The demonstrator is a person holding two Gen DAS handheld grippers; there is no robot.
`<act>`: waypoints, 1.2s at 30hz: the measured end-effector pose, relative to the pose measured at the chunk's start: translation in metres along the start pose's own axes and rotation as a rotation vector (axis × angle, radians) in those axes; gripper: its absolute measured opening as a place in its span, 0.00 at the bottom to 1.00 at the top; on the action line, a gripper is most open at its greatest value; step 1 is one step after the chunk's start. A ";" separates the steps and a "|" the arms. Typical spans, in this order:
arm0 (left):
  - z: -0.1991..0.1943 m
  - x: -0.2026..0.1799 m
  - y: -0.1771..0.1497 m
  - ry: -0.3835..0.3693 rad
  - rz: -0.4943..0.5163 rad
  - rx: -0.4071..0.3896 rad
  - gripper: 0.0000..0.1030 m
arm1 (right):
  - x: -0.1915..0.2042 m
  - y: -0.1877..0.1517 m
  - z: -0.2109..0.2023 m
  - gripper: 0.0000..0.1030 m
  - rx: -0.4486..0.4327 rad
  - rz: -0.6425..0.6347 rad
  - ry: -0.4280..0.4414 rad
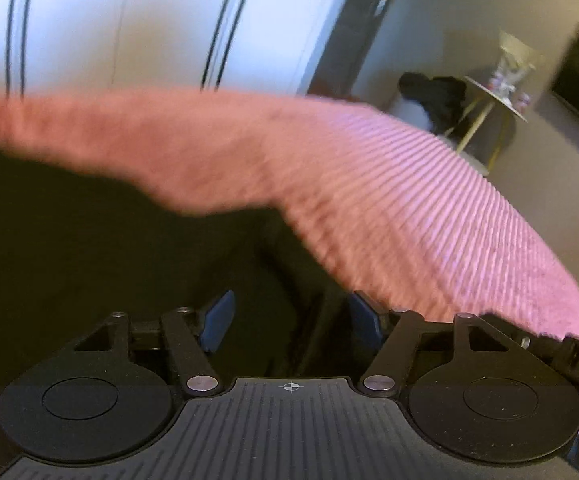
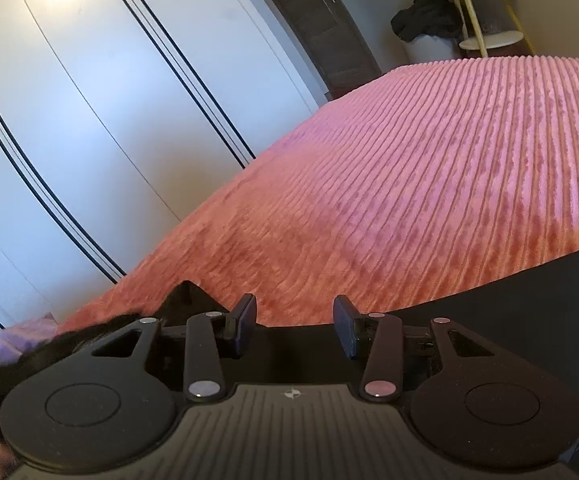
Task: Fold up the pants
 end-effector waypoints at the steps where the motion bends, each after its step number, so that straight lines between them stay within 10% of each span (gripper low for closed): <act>1: -0.003 0.005 -0.002 -0.026 -0.031 0.003 0.67 | 0.003 -0.001 -0.001 0.42 0.014 -0.004 0.024; 5: -0.024 0.019 -0.004 0.004 -0.115 -0.072 0.68 | 0.019 -0.017 -0.001 0.40 0.134 -0.064 0.110; 10: -0.071 0.053 -0.010 0.148 -0.118 -0.102 0.88 | 0.028 -0.042 0.010 0.19 0.119 -0.418 -0.143; 17: -0.168 0.164 -0.054 0.343 -0.358 -0.225 0.98 | 0.027 -0.040 0.012 0.19 0.068 -0.481 -0.257; 20: -0.164 0.202 -0.069 0.255 -0.492 -0.216 0.97 | 0.032 -0.047 0.011 0.20 0.042 -0.550 -0.320; 23: -0.145 0.226 -0.066 0.134 -0.550 -0.222 0.95 | 0.032 -0.054 0.009 0.52 -0.035 -0.680 -0.438; 32: -0.104 0.277 -0.054 0.071 -0.768 -0.276 0.95 | 0.023 -0.044 0.013 0.60 -0.042 -0.579 -0.409; 36: -0.112 0.273 -0.053 0.126 -0.708 -0.275 0.60 | 0.020 -0.039 0.013 0.63 -0.039 -0.532 -0.386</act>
Point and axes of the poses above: each gripper's, at about its wrist camera, not at the fingertips, and z roughly the way its jaws point, x to its left, y to its top, the point moved 5 cm from there along z, roughly the way its jaws point, and after that the axes turned 10 degrees about z, right-handed, at the moved point
